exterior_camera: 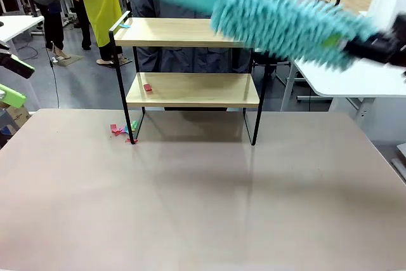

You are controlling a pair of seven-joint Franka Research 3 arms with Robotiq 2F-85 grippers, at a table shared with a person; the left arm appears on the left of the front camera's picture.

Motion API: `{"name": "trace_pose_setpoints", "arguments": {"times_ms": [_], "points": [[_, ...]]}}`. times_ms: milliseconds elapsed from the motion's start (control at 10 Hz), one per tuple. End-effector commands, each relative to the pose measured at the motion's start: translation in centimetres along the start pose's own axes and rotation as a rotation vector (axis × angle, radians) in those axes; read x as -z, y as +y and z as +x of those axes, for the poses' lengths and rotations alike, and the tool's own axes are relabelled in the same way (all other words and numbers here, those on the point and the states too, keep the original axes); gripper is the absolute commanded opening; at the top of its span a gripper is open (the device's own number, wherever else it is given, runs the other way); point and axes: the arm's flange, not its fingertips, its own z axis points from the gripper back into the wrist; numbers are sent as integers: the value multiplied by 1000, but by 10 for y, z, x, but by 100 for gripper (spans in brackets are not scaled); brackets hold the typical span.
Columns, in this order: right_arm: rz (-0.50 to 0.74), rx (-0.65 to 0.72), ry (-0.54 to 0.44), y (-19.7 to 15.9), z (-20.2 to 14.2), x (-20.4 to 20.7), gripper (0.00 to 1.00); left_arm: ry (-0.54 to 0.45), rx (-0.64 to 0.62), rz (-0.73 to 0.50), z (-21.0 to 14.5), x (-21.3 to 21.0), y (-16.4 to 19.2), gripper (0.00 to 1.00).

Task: Clean the shelf.
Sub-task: Hand the Duster back to the human.

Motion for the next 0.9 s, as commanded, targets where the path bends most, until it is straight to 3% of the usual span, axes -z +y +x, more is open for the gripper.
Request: {"name": "trace_pose_setpoints", "arguments": {"times_ms": [0,400,800], "points": [[-284,33,-6,-10,24,-23,17,-19,3,-8,1,0,2,100],[-737,55,7,-27,19,-80,17,-19,3,-8,1,0,2,100],[-947,109,93,-34,-39,-100,17,-19,3,-8,1,0,2,100]]}}
